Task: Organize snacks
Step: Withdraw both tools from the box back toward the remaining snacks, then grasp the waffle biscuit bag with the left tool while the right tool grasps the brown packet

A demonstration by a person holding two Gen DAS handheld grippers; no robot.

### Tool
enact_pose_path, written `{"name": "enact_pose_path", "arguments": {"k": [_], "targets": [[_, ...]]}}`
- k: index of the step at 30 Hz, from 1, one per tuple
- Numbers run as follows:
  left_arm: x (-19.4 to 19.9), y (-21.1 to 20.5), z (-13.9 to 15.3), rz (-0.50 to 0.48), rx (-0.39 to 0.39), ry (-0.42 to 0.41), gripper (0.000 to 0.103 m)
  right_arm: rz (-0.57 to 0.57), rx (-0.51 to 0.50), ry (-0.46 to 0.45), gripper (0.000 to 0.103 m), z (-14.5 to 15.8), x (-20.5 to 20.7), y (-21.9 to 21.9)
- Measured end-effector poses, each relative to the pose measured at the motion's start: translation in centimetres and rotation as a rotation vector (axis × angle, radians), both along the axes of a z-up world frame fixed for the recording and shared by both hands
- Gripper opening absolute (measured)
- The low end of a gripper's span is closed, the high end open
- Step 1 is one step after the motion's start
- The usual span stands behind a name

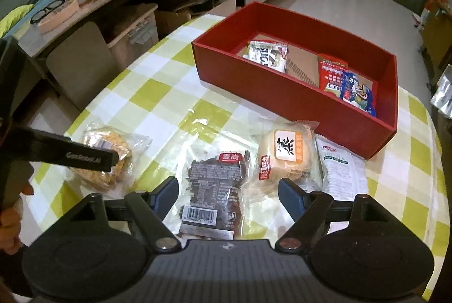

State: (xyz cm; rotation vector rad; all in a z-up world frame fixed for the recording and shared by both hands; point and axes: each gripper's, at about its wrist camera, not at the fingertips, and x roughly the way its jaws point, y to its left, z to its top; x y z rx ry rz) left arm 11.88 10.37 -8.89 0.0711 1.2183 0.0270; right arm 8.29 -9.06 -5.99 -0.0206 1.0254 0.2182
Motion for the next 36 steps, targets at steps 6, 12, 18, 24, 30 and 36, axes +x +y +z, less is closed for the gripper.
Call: {"name": "enact_pose_path", "arguments": {"k": [6, 12, 18, 24, 30, 36], "targets": [[0.8, -1.7, -1.2, -0.015, 0.037, -0.007, 0.099, -0.003, -0.004, 0.029, 0.087, -0.9, 0.8, 0.1], [1.4, -2.0, -3.2, -0.013, 0.078, 0.047, 0.102, 0.003, -0.006, 0.062, 0.087, -2.0, 1.5, 0.3], [0.9, -1.2, -2.2, -0.011, 0.045, 0.045, 0.084, 0.016, -0.006, 0.089, 0.087, -3.3, 2.5, 1.3], [0.6, -0.5, -1.2, -0.001, 0.006, 0.024, 0.083, 0.004, -0.018, 0.106, 0.090, -4.4, 3.4, 1.7], [0.5, -0.7, -1.1, -0.037, -0.001, 0.027, 0.083, 0.035, -0.041, 0.130, 0.092, -5.7, 3.9, 2.9], [0.6, -0.2, -1.0, -0.052, -0.028, 0.037, 0.083, 0.152, -0.063, 0.121, 0.093, -5.2, 3.5, 4.1]]}}
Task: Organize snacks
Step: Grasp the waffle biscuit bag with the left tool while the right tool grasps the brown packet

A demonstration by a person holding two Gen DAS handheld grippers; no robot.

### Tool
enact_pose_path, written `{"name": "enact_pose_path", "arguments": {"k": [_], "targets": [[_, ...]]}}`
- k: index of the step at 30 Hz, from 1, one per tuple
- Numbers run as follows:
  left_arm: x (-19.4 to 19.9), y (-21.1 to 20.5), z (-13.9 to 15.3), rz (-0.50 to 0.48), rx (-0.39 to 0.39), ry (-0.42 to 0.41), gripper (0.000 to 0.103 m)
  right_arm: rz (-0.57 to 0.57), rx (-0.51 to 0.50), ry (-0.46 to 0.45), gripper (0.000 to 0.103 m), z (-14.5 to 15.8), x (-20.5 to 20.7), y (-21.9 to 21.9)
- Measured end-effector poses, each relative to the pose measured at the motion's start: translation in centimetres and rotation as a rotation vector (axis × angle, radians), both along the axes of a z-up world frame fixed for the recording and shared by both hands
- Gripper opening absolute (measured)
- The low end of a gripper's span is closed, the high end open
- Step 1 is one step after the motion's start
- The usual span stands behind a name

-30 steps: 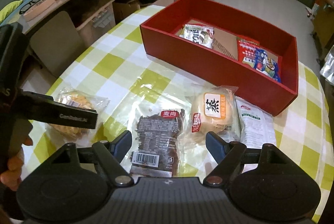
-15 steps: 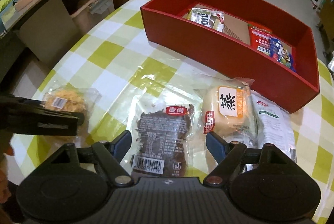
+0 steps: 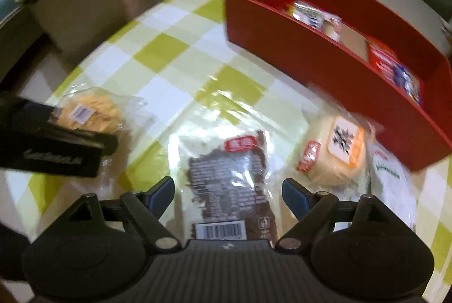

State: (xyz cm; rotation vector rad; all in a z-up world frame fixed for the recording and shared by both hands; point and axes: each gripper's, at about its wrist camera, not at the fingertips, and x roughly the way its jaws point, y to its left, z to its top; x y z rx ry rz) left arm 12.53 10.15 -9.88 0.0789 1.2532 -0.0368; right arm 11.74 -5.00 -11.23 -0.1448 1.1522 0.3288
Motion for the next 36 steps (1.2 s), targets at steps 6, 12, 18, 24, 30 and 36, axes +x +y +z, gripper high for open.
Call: {"name": "enact_pose_path", "arguments": {"k": [6, 12, 18, 24, 30, 36], "targets": [[0.2, 0.6, 0.1, 0.008, -0.013, 0.008, 0.084, 0.037, -0.032, 0.020, 0.102, -1.6, 0.3, 0.7], [0.2, 0.2, -0.2, -0.017, 0.003, 0.017, 0.084, 0.036, -0.044, 0.035, 0.103, -2.9, 0.4, 0.8], [0.4, 0.4, -0.6, -0.026, 0.002, 0.034, 0.084, 0.055, -0.031, 0.029, 0.103, -2.7, 0.4, -0.4], [0.5, 0.0, -0.7, -0.045, 0.003, 0.044, 0.084, 0.056, -0.046, 0.009, 0.096, -2.0, -0.4, -0.2], [0.2, -1.6, -0.1, -0.095, 0.002, 0.029, 0.084, -0.006, 0.019, 0.027, 0.083, -0.9, -0.5, -1.7], [-0.2, -2.5, 0.4, -0.112, 0.023, 0.009, 0.084, -0.018, 0.028, 0.010, 0.080, -0.1, -1.2, -2.1]]}}
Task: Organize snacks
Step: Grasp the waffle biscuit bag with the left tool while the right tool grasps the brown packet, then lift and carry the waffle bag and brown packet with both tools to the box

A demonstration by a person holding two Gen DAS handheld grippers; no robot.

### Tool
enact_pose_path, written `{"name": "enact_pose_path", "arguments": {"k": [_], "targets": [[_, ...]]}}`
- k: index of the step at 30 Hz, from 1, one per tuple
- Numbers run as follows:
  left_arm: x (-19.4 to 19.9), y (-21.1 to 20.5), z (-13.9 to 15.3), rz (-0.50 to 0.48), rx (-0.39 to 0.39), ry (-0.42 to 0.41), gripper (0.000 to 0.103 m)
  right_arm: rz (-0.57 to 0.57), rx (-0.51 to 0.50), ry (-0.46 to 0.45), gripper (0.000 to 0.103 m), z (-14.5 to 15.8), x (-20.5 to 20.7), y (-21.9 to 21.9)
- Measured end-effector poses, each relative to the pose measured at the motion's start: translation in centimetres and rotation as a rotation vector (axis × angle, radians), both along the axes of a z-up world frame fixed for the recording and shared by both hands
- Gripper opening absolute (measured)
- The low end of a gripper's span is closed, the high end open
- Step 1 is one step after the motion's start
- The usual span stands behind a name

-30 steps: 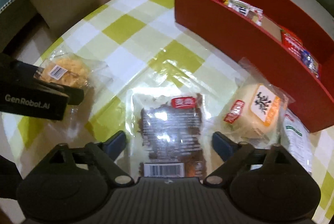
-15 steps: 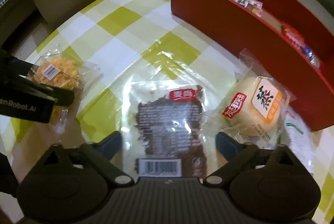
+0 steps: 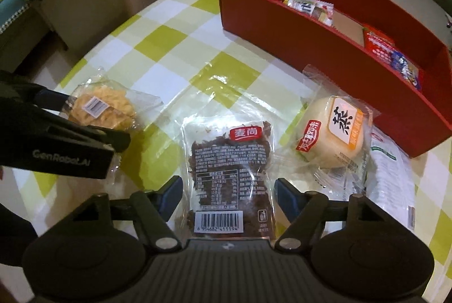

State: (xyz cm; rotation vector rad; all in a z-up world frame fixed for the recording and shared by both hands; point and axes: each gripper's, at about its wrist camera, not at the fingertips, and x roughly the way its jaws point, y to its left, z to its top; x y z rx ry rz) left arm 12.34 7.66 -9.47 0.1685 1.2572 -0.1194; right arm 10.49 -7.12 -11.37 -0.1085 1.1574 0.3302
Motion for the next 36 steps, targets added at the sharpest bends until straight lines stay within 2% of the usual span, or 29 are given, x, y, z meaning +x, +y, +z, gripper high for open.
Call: {"name": "enact_pose_path", "arguments": {"k": [7, 21, 36], "targets": [[-0.5, -1.8, 0.8, -0.026, 0.065, -0.058, 0.084, -0.038, 0.013, -0.062, 0.080, 2.4, -1.0, -1.5], [-1.2, -4.5, 2.8, -0.058, 0.055, -0.128, 0.084, -0.106, 0.059, -0.146, 0.080, 5.6, -2.7, -4.6], [-1.9, -5.7, 4.7, -0.074, 0.044, -0.207, 0.084, -0.132, 0.080, -0.218, 0.080, 8.1, -3.8, -5.6]]}}
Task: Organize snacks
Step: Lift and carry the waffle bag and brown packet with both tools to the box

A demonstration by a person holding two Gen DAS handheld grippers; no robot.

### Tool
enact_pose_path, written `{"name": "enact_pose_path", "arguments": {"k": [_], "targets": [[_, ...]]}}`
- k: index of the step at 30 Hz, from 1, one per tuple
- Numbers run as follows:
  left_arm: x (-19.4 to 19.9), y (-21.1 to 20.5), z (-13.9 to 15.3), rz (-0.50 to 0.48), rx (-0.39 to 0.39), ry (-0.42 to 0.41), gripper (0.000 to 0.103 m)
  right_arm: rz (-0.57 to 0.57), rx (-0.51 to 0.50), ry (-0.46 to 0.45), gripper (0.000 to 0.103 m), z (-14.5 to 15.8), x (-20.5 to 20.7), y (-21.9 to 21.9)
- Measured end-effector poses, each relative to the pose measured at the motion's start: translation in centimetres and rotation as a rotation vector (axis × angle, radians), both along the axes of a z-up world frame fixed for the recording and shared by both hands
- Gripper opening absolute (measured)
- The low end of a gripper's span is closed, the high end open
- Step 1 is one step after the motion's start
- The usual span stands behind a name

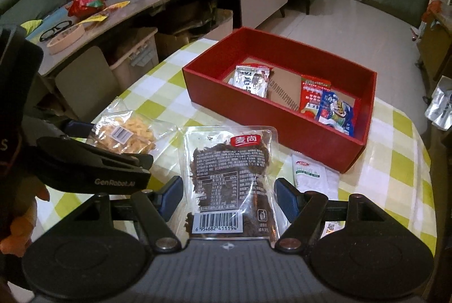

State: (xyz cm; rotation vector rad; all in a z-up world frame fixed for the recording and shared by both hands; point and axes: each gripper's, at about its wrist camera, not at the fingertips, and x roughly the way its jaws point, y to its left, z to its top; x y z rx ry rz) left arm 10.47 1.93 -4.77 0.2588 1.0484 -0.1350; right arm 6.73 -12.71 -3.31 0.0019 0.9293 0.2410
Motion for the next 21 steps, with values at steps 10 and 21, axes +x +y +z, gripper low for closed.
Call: {"name": "enact_pose_path", "arguments": {"k": [10, 21], "targets": [[0.3, -0.9, 1.0, -0.003, -0.024, -0.022, 0.084, -0.054, 0.010, -0.040, 0.080, 1.2, -0.5, -1.9], [0.8, -3.6, 2.3, -0.041, -0.017, -0.086, 0.084, -0.121, -0.001, -0.094, 0.081, 2.5, -0.1, -3.9]]}}
